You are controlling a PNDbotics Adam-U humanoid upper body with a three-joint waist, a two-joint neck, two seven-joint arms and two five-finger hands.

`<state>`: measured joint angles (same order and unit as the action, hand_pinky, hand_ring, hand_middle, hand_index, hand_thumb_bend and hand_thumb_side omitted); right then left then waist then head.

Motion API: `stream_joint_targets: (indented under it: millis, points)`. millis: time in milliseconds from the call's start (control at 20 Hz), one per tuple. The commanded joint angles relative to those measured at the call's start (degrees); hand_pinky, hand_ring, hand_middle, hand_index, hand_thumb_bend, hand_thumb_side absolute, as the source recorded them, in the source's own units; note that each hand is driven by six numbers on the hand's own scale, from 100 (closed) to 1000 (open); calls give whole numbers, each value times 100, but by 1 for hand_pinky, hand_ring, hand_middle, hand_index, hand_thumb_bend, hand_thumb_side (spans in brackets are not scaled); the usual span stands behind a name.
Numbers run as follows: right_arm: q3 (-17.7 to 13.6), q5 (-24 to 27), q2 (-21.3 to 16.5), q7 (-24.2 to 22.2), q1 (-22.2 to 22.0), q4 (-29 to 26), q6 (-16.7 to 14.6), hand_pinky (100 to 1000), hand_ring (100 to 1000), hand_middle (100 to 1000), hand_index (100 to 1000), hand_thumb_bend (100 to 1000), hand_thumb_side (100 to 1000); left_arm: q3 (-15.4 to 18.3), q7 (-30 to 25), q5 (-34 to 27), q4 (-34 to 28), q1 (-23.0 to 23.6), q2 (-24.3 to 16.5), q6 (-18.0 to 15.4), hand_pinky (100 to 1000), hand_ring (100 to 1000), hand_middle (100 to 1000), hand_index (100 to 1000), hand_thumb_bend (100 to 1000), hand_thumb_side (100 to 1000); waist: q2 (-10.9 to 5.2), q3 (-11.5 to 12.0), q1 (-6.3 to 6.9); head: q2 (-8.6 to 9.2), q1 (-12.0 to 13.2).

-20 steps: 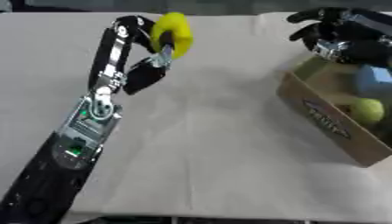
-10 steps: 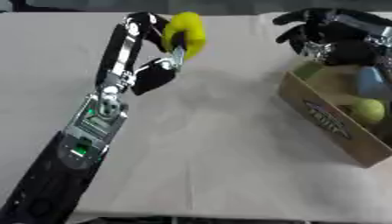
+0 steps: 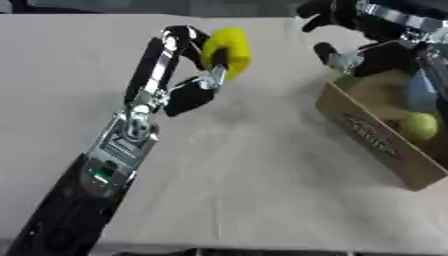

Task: Pick up the objects with one hand, pass them to the other hand, and then place them into the box on the other side of the table.

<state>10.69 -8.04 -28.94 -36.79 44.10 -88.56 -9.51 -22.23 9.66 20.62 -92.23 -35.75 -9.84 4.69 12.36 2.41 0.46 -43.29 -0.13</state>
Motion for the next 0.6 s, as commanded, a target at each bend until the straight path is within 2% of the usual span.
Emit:
stream_joint_targets:
  millis: [50, 600]
  points:
    - [0, -193, -31, 14, 157, 69, -209, 968, 868, 940, 889, 100, 205, -16, 19, -17, 73, -125, 106, -71, 617, 426, 481, 586, 100, 334, -221, 9, -94, -21, -27]
    - [70, -360, 111, -72, 229, 216, -378, 970, 873, 945, 890, 100, 203, -78, 38, 10, 328, -236, 355, -131, 616, 425, 480, 585, 100, 310, -216, 41, -91, -21, -131]
